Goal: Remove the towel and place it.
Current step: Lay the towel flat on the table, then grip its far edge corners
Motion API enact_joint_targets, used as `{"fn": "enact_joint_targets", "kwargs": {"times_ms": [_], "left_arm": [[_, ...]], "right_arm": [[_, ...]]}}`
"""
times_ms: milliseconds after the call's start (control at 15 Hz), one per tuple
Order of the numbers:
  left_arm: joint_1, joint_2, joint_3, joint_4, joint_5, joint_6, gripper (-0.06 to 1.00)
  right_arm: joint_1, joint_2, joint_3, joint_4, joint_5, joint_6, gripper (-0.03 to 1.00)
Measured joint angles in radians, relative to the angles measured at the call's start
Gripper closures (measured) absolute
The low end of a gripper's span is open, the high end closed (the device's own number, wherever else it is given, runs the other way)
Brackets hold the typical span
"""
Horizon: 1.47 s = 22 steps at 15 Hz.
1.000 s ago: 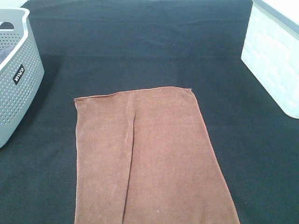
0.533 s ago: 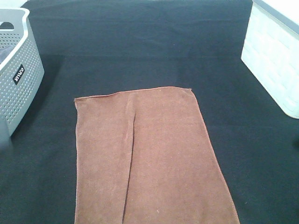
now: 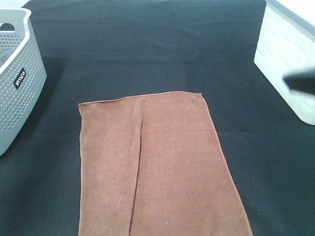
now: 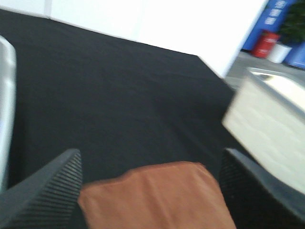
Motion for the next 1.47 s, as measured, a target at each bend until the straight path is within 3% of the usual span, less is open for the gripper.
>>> {"fn": "enact_joint_targets", "kwargs": {"times_ms": [267,467,533,733,867,933,1067,1133,1267,1333,1467], "left_arm": [[0.000,0.223,-0.232,-0.042,0.209,0.194,0.22],[0.000,0.325,-0.369,-0.245,0.319,0.428,0.24],[0.000,0.388,-0.485,-0.550,0.436,0.769,0.24],[0.054,0.483,-0.699,-1.166,0.557,1.473,0.24],[0.181,0.541,-0.812,-1.599,0.635,1.849,0.24],[0.245,0.569,-0.853,-1.814,0.680,2.024,0.24],[0.356,0.621,-0.928,-2.125,0.774,2.268,0.24],[0.387,0.655,-0.965,-2.225,0.818,2.343,0.24],[0.400,0.736,-1.056,-2.313,0.908,2.413,0.24],[0.400,0.781,-1.097,-2.326,0.954,2.419,0.24],[0.386,0.875,-1.178,-2.335,1.028,2.419,0.24]], "right_arm": [[0.000,0.008,-0.011,-0.318,-0.074,0.458,0.24],[0.000,0.082,-0.079,-0.479,-0.068,0.686,0.26],[0.000,0.147,-0.140,-0.492,-0.057,0.725,0.29],[-0.019,0.295,-0.304,-0.428,-0.049,0.724,0.30],[-0.132,0.387,-0.431,-0.229,-0.078,0.593,0.30],[-0.222,0.432,-0.495,-0.050,-0.096,0.447,0.30],[-0.394,0.518,-0.602,0.384,-0.094,0.090,0.30],[-0.482,0.572,-0.652,0.592,-0.068,-0.080,0.30],[-0.619,0.685,-0.743,0.947,0.047,-0.360,0.30],[-0.659,0.737,-0.772,1.045,0.090,-0.435,0.30],[-0.682,0.835,-0.808,1.113,0.122,-0.505,0.31]]}}
